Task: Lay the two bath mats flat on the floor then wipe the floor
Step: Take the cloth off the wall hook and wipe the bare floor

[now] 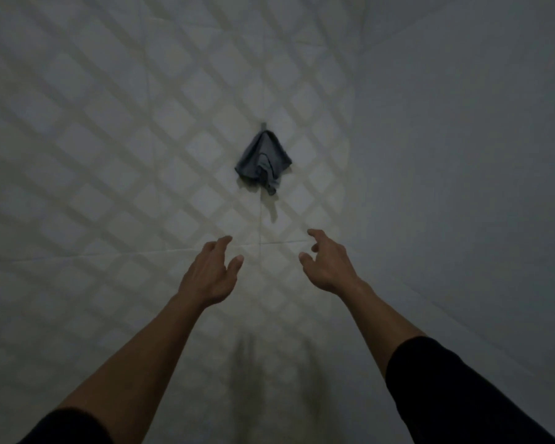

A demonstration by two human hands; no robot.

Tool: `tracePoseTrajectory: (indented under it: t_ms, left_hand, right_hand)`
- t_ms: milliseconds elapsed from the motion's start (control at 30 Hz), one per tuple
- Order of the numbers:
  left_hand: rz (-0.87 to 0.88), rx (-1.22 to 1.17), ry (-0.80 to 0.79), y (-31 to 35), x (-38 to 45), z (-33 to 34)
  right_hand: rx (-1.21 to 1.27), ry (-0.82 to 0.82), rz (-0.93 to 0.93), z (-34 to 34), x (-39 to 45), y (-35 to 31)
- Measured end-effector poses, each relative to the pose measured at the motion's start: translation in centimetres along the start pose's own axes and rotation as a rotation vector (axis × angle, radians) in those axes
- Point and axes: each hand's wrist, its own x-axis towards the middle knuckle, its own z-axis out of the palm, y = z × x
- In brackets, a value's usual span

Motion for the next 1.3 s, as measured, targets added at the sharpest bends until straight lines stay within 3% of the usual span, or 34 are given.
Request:
tracePoseTrajectory:
  t_ms: [267, 567, 767, 900, 1200, 1300]
  left_hand:
    - [-0.075, 0.11, 0.094, 3.8, 7.8, 3.0]
    - [-0.212, 0.135, 0.114, 1.6, 13.5, 4.4]
    - [-0.199, 0.038, 0.276, 1.0, 22.6, 2.2]
    - [-0.144, -0.047, 0.377, 1.7, 27.5, 1.3]
    - [-0.011, -0.072, 0.355, 1.5, 33.8, 1.7]
    - [0.024, -0.081, 0.406, 1.4, 34.9, 2.1]
  right_hand:
    - [0.067, -0.054, -0.092, -3.8, 11.9, 4.8]
    - [0.218, -0.176, -0.031, 1.3, 19.8, 6.8]
    - [0.299, -0.133, -0.082, 2.5, 24.9, 2.5]
    - [0.441, -0.053, -0.018, 2.9, 28.7, -0.9]
    - [0.894, 0.188, 0.21, 6.6, 33.6, -5.3]
    - [0.955, 0.197, 0.242, 7.0, 33.8, -5.8]
